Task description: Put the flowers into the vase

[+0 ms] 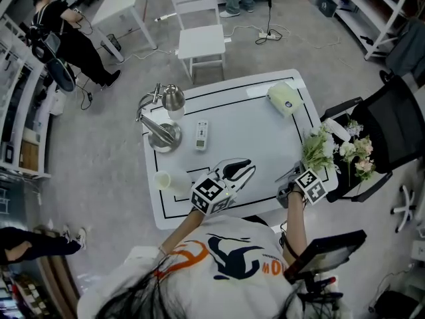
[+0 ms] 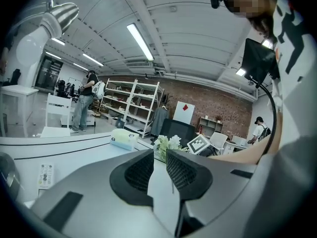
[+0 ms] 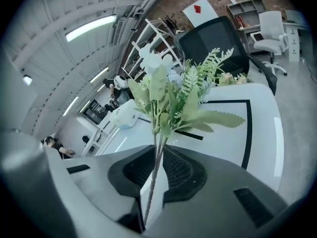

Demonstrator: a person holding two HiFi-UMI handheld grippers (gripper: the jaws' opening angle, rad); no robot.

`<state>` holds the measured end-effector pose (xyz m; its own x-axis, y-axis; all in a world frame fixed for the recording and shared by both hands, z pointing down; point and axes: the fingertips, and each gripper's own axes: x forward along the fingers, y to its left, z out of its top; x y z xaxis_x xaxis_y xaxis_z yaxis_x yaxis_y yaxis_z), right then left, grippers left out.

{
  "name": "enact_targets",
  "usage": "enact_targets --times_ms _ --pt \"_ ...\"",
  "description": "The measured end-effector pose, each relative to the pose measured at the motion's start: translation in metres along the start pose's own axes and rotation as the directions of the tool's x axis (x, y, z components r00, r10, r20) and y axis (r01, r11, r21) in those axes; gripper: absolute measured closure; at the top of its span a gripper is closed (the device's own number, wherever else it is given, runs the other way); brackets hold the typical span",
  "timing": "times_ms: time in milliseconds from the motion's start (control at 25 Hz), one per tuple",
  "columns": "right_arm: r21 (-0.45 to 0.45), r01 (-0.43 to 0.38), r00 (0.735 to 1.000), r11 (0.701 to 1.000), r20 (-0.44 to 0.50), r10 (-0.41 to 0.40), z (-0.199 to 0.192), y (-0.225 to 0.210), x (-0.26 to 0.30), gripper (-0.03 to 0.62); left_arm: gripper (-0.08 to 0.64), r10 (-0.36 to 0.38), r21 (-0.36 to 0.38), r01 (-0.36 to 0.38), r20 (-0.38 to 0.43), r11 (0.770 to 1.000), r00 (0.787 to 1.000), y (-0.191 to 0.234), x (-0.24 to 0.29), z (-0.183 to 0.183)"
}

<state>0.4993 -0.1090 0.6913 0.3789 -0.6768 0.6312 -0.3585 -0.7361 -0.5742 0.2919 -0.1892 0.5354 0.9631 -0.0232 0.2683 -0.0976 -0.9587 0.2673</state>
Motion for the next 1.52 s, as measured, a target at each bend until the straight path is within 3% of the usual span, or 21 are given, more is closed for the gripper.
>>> enact_targets --times_ms 160,400,920,1160,1520 --pt "-0.118 -0.048 0.999 0.992 0.016 0.050 0.000 0.017 -0.009 0.537 0.485 0.004 -0.001 -0.004 0.011 1.000 1.000 -0.004 -0.007 0.000" --pt "-0.261 -0.137 0.989 0.956 0.018 0.147 -0.002 0.064 -0.032 0.537 0.485 0.012 -0.008 -0.012 0.020 1.000 1.000 -0.008 -0.022 -0.004" --pt "-0.348 -0.287 0.949 0.893 0.025 0.315 -0.027 0.143 -0.094 0.537 0.485 0.043 -0.026 -0.041 0.051 0.999 0.998 -0.012 -0.082 -0.013" --pt "-0.360 -0.369 0.918 0.857 0.004 0.397 -0.046 0.177 -0.118 0.537 0.485 0.078 -0.029 -0.076 0.081 0.997 0.994 -0.013 -0.119 -0.011" --pt "-0.420 -0.485 0.852 0.767 -0.028 0.523 -0.068 0.244 -0.154 0.536 0.485 0.144 -0.044 -0.140 0.111 0.989 0.983 -0.004 -0.163 -0.015"
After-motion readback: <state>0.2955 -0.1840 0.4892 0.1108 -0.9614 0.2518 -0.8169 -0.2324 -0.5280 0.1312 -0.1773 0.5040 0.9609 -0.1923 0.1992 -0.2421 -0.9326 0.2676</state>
